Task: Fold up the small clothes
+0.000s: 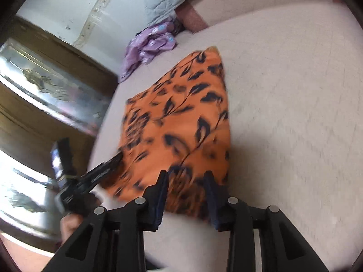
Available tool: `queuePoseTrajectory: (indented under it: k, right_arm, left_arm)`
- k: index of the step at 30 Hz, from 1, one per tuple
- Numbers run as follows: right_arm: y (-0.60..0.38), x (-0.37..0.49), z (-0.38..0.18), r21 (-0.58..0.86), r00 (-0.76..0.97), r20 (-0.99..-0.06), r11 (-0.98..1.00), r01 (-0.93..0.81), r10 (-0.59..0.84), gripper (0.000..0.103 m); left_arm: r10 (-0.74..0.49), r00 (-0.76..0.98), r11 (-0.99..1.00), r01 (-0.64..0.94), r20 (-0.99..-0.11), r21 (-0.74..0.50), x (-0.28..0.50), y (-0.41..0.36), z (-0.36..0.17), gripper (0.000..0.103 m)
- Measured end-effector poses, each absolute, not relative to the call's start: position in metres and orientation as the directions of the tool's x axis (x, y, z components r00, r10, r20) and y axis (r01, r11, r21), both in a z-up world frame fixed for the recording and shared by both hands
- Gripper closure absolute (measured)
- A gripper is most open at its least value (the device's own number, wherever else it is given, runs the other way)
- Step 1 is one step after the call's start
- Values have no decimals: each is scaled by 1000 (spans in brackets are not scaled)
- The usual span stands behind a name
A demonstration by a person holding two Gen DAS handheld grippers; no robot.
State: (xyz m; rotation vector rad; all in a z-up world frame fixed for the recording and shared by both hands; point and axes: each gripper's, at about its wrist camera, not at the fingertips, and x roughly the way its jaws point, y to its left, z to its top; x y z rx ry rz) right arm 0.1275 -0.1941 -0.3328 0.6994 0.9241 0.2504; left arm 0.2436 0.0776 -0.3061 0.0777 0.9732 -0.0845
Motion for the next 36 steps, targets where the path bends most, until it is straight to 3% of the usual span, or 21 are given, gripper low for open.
queuePoseTrajectory:
  k: [3, 12, 15, 22, 26, 29, 36]
  right_arm:
    - [-209, 112, -322, 659, 655, -615, 743, 120, 439, 41]
    - [-210, 123, -292, 682, 712, -535, 730, 46, 455, 44]
    - [-214, 140, -290, 700, 719, -511, 714, 30, 471, 54]
    - [-224, 188, -322, 802, 665, -480, 593, 70, 572, 55]
    - [-208, 207, -350, 834, 568, -501, 538, 118, 653, 55]
    - [-190, 215, -364, 792, 485, -578, 594, 140, 656, 57]
    - [-202, 203, -351, 804, 535, -544, 583, 112, 646, 56]
  left_arm:
    - [-86, 576, 991, 130, -813, -13, 222, 87, -281, 11]
    - [-101, 553, 979, 205, -827, 18, 219, 73, -257, 11]
    - [-45, 551, 975, 206, -833, 83, 246, 59, -255, 11]
    - [90, 473, 967, 168, -876, 190, 323, 25, -286, 11]
    - [98, 380, 965, 190, -920, 181, 347, 13, -320, 8]
    - [83, 355, 965, 205, -931, 164, 354, 11, -327, 7]
    - [90, 411, 954, 225, -907, 197, 327, 26, -294, 7]
